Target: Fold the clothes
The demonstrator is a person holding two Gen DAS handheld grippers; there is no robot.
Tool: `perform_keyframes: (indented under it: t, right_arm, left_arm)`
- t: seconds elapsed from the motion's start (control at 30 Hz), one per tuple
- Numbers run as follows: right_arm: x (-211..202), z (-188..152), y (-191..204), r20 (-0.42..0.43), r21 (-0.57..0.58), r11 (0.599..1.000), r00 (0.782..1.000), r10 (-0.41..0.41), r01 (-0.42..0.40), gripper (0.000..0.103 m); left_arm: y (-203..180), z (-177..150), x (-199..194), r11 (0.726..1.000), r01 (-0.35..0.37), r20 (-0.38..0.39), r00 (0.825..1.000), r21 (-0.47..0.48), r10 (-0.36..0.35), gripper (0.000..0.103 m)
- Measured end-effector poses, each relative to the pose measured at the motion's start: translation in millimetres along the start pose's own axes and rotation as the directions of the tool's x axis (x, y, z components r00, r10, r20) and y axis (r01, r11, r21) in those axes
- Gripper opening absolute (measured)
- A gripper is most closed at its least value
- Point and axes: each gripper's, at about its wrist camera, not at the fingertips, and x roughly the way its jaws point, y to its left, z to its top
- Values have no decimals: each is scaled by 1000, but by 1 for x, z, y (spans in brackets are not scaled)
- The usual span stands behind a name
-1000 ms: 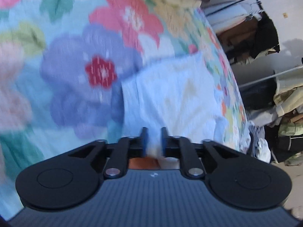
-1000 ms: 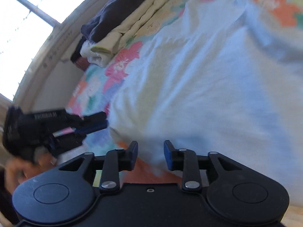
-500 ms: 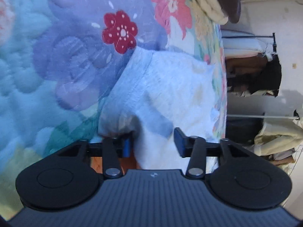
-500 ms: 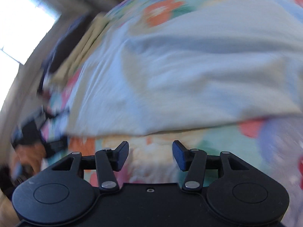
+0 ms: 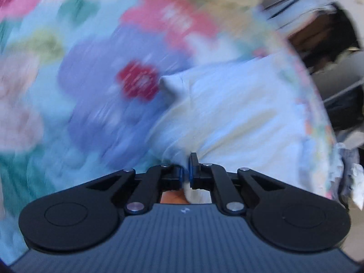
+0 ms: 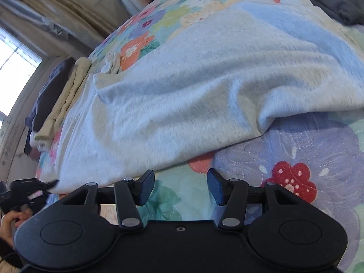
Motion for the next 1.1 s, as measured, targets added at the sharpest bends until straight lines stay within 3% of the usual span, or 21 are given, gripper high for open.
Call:
perform_keyframes:
  t: [0.03, 0.13, 0.23, 0.33, 0.43, 0.57, 0.63, 0.7, 0.73, 0.83, 0.9, 0.97, 1.03, 1.1]
  right_arm:
    - [-3, 2, 1, 0, -20, 1000, 1000, -10, 10, 57]
    - [-17, 16, 6, 30, -126, 991, 998, -48, 51, 57]
    - [-30, 32, 13, 45, -285, 958, 999, -17, 29, 56]
    - [-46, 49, 12, 119, -342, 932, 989, -83, 119, 56]
    - [-65, 64, -12, 196, -288, 935, 968, -154, 207, 57]
    - [-83, 73, -59, 236, -161, 937, 934, -268, 310, 57]
    - [-88, 74, -77, 240, -101, 946, 930, -278, 309, 57]
    - [-91, 75, -90, 241, -60, 957, 935, -261, 283, 57]
    - [-89, 76, -92, 239, -52, 959, 936, -259, 279, 57]
    - [-81, 80, -95, 234, -41, 960, 937, -261, 277, 57]
    - [-71, 86, -90, 222, -51, 958, 938, -265, 282, 57]
    - [-60, 92, -85, 216, -97, 952, 940, -264, 290, 58]
    - [-49, 97, -80, 219, -157, 937, 936, -275, 312, 58]
    - [-40, 101, -79, 235, -209, 910, 922, -308, 357, 58]
  left_arm:
    - [2, 1, -1, 1000, -4, -8, 1000, -15, 4, 6]
    - [-12, 1, -17, 998, -34, 19, 999, 56, 33, 7]
    - [-22, 6, -29, 994, 6, 3, 1000, 114, -6, 13]
    - [-32, 12, -41, 984, 0, 30, 1000, 177, -6, 14]
    - [-43, 10, -48, 979, -26, 71, 997, 202, 11, 14]
    - [-56, 8, -55, 980, -66, 144, 989, 190, 39, 14]
    - [-66, 7, -65, 973, -125, 213, 973, 194, 83, 16]
    - [-75, 7, -78, 968, -169, 276, 954, 185, 114, 28]
    - [-75, 11, -83, 978, -137, 254, 963, 155, 95, 36]
    - [-92, 17, -86, 987, -32, 110, 994, 156, 14, 37]
    - [-127, 7, -73, 964, 46, -3, 999, 261, -47, 39]
    - [-163, -4, -60, 923, 128, -118, 989, 362, -91, 44]
    - [-209, -32, -32, 820, 144, -185, 982, 553, -47, 52]
    - [-247, -64, 6, 711, 165, -256, 966, 683, 21, 54]
